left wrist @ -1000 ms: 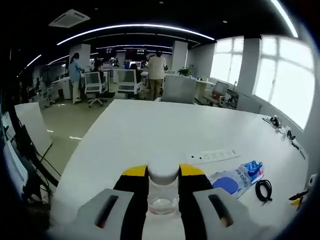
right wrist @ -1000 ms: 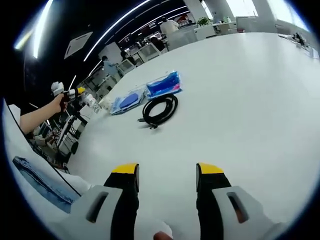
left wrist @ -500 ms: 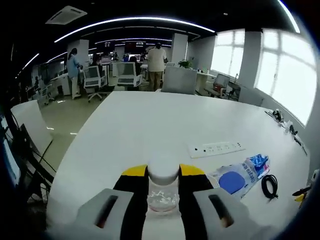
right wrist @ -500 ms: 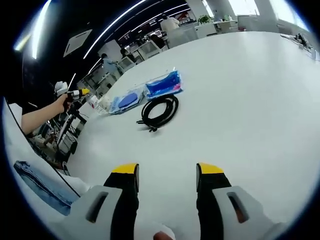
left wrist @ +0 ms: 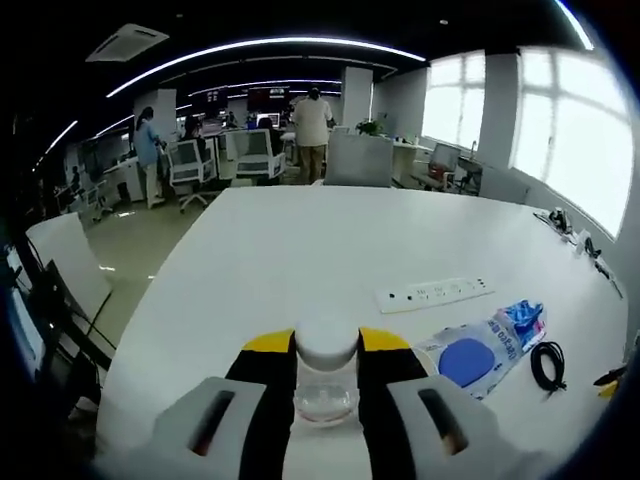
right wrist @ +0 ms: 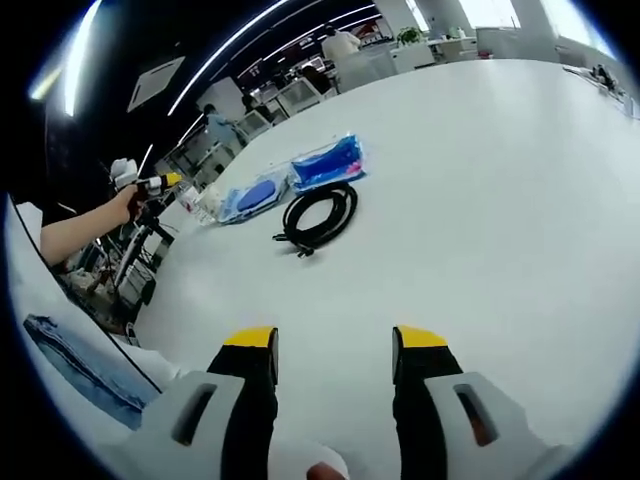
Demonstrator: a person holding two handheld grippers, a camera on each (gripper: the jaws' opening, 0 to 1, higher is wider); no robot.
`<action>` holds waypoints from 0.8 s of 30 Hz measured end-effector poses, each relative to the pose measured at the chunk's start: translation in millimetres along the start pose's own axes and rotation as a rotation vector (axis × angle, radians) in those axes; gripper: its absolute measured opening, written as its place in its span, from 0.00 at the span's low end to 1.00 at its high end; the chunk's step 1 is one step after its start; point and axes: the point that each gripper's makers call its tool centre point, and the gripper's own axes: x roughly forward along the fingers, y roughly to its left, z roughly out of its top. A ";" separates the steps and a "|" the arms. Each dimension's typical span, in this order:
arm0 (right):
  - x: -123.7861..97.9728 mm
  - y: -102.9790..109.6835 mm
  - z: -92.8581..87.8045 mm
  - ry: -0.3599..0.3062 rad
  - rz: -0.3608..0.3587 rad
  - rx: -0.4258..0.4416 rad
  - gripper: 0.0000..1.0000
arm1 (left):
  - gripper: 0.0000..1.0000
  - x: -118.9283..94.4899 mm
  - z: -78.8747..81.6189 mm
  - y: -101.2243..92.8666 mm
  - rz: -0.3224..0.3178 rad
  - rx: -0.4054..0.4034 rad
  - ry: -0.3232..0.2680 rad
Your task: Arrange the tabletop items into an orderly group along one side of the table until the central work area is clear of visible clutter.
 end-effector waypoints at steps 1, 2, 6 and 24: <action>0.2 0.5 -1.1 0.002 0.002 -0.002 0.44 | 0.21 -0.5 -0.5 0.2 -0.001 0.004 -0.001; 0.1 0.9 -1.7 0.003 0.005 -0.004 0.44 | 0.21 -0.5 -0.7 0.7 -0.002 0.009 -0.003; -0.9 0.7 -1.8 -0.001 0.008 -0.003 0.44 | 0.22 -0.8 0.2 6.1 0.016 0.020 -0.029; 1.2 9.3 4.0 -0.034 0.046 -0.031 0.45 | 0.76 -34.8 9.0 4.5 -0.021 -0.026 -0.152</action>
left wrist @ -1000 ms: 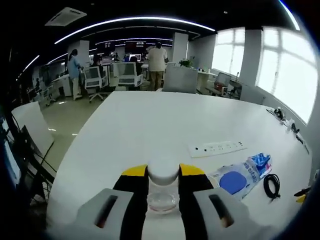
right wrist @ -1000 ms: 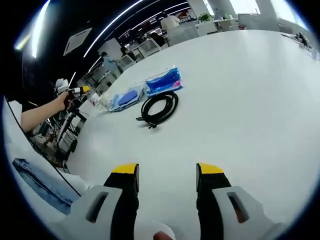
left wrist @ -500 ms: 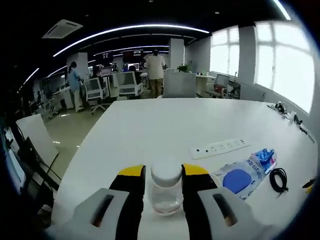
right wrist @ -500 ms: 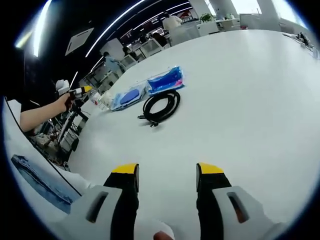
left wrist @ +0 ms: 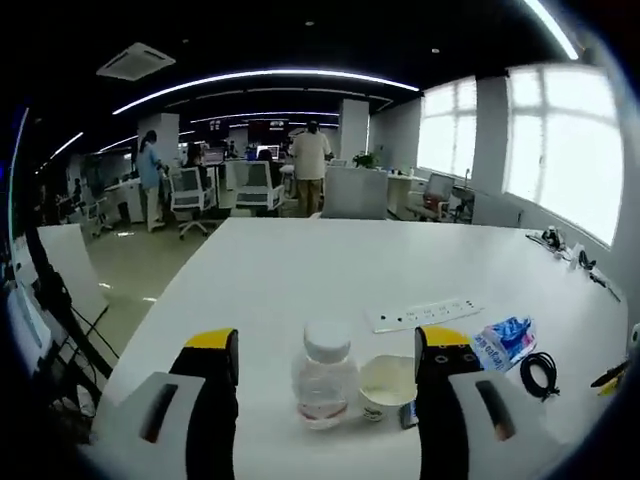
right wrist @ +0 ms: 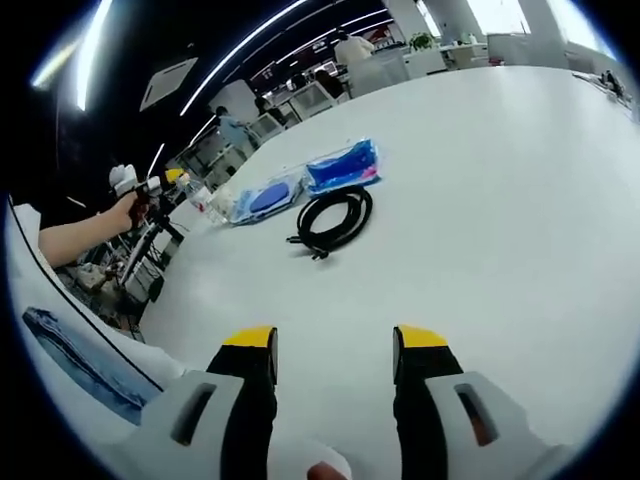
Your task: Arrange the tabletop items into an orderly group along one side of the table until the central work area is clear of visible clutter.
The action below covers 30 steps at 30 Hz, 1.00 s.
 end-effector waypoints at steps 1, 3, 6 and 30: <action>-0.5 1.9 0.4 -0.003 0.004 -0.006 0.45 | 0.78 -4.8 -3.5 -1.5 -0.003 0.006 0.001; -1.1 4.3 0.7 -0.007 0.010 -0.012 0.45 | 0.79 -12.3 -9.8 -3.3 -0.010 0.018 0.009; -2.1 7.9 0.3 -0.014 0.021 -0.026 0.46 | 0.82 -28.3 -23.0 -7.2 -0.020 0.024 0.025; -24.7 33.0 7.1 -0.033 0.039 -0.182 0.59 | 0.92 -150.3 -116.5 -4.2 -0.022 0.022 0.148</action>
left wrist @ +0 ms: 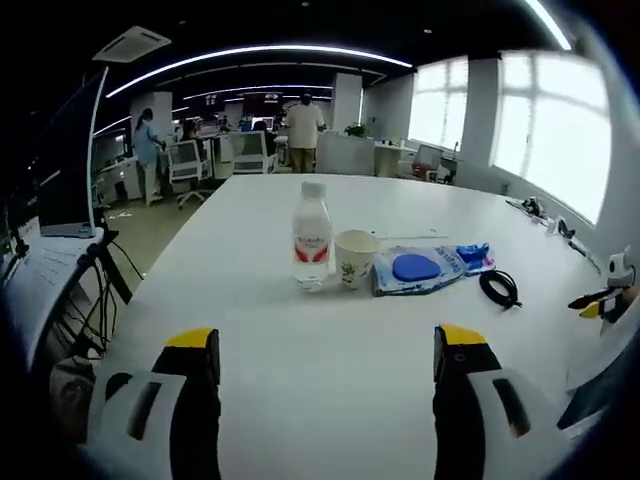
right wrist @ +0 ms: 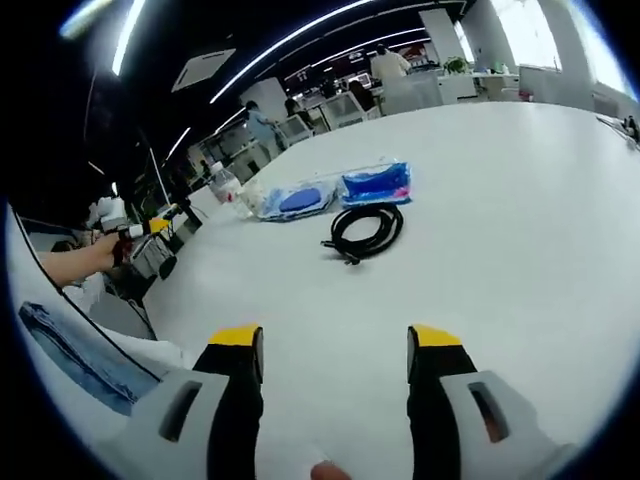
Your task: Arrange the tabletop items into an orderly group along one side of the table until the central work area is clear of visible clutter.
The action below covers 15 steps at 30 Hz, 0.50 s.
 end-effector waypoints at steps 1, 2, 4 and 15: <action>-0.6 0.0 2.0 0.000 -0.001 -0.012 0.61 | 0.93 -3.2 -3.8 -0.6 -0.004 0.002 0.005; -1.2 -0.4 4.2 0.000 -0.004 -0.026 0.63 | 0.93 -4.2 -4.9 -0.7 -0.005 0.005 0.007; -1.9 -1.7 9.7 0.004 -0.007 -0.063 0.65 | 0.95 -11.0 -9.4 -5.1 -0.014 0.026 0.013; 3.8 -3.1 41.9 0.003 0.015 -0.203 0.75 | 1.00 -36.6 -9.8 -39.8 -0.079 0.084 0.010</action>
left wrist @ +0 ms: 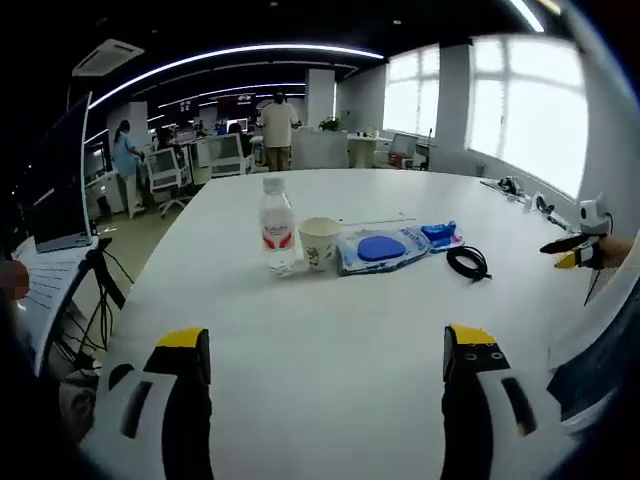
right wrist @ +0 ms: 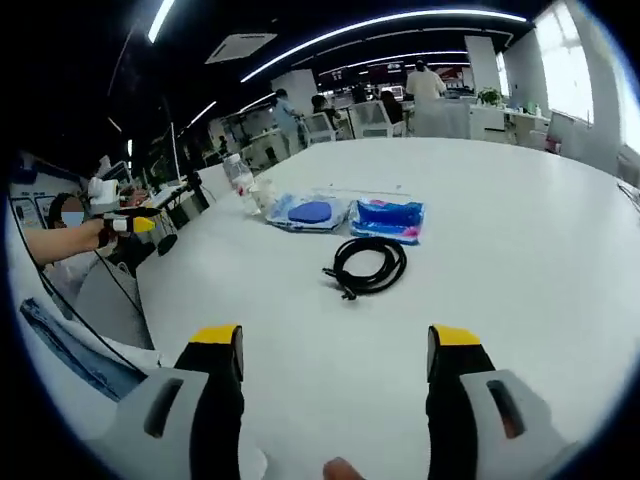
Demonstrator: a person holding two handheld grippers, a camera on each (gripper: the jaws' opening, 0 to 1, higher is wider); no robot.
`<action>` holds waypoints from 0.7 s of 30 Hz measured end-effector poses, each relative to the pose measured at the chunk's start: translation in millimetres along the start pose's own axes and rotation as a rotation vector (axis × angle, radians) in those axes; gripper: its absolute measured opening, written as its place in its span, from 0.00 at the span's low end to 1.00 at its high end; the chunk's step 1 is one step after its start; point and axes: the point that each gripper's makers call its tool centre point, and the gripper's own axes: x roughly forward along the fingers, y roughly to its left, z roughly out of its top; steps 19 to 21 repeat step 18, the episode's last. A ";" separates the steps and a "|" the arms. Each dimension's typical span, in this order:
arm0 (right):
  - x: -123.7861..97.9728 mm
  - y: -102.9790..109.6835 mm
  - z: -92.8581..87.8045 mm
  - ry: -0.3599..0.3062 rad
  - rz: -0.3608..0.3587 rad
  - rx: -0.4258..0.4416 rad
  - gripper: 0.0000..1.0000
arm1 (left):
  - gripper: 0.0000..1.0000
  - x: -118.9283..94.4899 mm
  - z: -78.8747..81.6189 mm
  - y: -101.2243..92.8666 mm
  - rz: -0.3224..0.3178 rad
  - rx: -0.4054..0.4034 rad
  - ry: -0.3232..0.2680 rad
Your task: Arrange the tabletop items into an orderly group along one side of the table until the central work area is clear of visible clutter.
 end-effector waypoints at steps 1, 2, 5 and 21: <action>1.1 -0.3 0.9 0.002 0.002 -0.006 0.75 | 1.00 -1.0 0.0 -1.1 -0.001 -0.002 0.000; 2.8 -1.1 2.4 0.004 0.005 -0.012 0.75 | 1.00 -2.6 -0.1 -2.8 -0.002 -0.004 -0.001; 6.8 -0.8 5.6 0.005 0.016 -0.010 0.75 | 1.00 -4.9 -0.3 -5.3 -0.003 -0.008 -0.004; 15.5 9.4 5.9 0.020 0.038 -0.006 0.74 | 1.00 -5.0 -8.5 -15.0 0.005 0.074 0.044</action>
